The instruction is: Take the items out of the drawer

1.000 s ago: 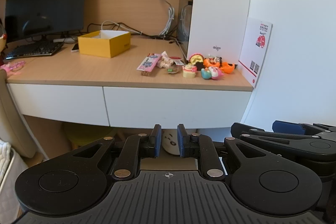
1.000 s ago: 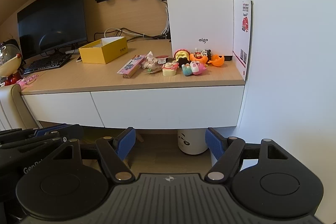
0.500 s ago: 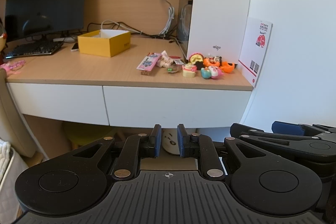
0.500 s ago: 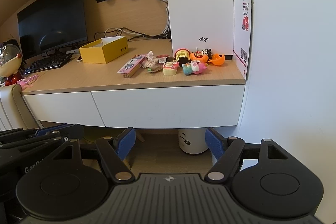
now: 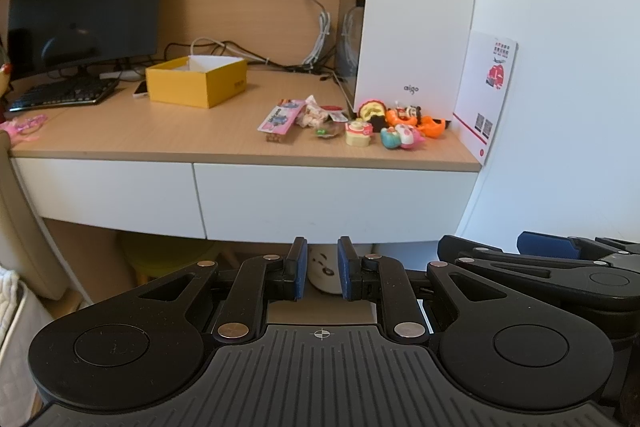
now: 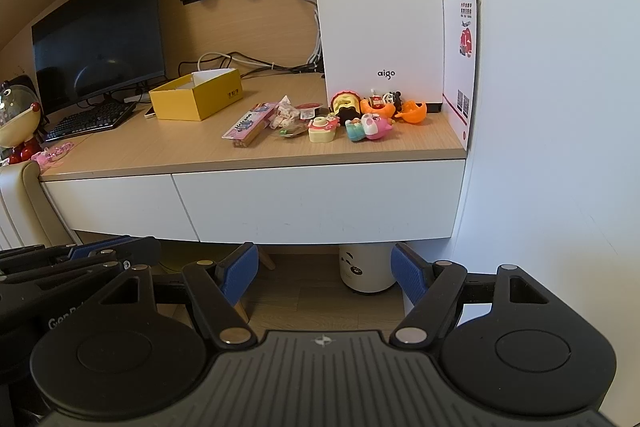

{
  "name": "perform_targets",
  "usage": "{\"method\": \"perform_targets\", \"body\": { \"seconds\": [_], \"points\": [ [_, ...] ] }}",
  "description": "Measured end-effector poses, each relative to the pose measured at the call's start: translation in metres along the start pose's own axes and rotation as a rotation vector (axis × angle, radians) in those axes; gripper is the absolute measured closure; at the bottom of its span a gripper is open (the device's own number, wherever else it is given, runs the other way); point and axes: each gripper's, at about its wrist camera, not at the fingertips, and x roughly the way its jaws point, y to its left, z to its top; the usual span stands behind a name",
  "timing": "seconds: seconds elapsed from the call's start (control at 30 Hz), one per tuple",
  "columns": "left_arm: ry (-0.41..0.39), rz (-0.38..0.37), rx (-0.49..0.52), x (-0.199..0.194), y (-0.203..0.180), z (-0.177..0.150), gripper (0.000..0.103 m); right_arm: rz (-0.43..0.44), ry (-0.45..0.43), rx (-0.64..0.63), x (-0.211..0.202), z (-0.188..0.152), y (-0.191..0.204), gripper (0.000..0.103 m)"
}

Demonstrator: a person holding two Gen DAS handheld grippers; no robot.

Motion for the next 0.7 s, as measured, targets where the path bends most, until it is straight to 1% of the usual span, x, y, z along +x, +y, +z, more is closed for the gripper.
{"method": "perform_targets", "body": {
  "seconds": [0.7],
  "points": [
    [0.004, -0.005, 0.004, 0.0044, 0.0019, -0.0012, 0.085, -0.014, 0.001, 0.015, 0.0013, -0.0015, -0.0024, 0.029]
  ]
}}
